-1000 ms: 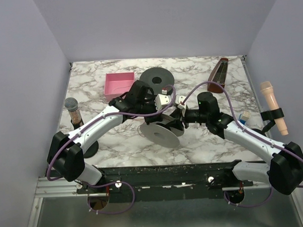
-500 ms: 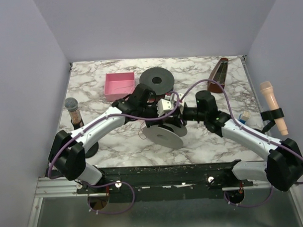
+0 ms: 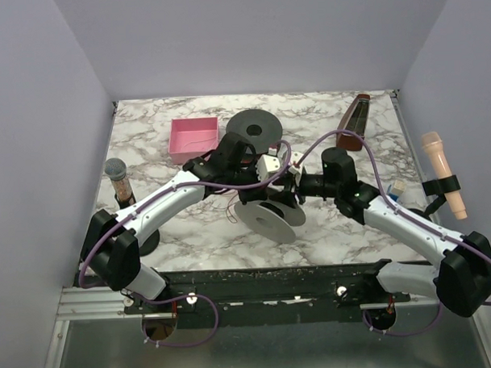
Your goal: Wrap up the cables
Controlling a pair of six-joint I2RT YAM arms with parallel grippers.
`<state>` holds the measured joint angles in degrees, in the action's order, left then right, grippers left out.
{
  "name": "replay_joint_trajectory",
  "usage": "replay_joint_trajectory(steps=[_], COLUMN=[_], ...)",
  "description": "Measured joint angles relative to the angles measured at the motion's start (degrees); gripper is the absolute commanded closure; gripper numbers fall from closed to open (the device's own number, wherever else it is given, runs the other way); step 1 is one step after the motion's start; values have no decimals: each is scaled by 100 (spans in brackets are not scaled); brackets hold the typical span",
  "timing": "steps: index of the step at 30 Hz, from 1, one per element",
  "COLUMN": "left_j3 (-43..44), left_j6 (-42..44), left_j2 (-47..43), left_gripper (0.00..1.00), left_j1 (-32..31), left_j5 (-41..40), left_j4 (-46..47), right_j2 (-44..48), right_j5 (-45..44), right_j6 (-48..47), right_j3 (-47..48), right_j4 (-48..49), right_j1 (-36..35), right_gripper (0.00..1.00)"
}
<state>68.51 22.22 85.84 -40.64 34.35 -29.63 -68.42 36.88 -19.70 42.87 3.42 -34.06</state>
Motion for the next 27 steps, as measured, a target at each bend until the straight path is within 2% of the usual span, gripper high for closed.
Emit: replay_joint_trajectory(steps=[7, 16, 24, 27], left_j3=[214, 214, 214, 214], left_j6=[-269, -52, 474, 562], left_j2=[52, 55, 120, 173], left_gripper=[100, 100, 100, 100], left_j1=[13, 2, -63, -63], left_j5=[39, 83, 87, 81], left_j4=[26, 55, -39, -50], right_j2=[286, 522, 341, 315], right_j5=[-153, -509, -734, -791], right_j6=[-4, 186, 382, 426], right_j3=[-24, -256, -260, -260], right_j4=[-153, -417, -505, -542], right_j1=[0, 0, 46, 59], right_gripper=[37, 39, 50, 50])
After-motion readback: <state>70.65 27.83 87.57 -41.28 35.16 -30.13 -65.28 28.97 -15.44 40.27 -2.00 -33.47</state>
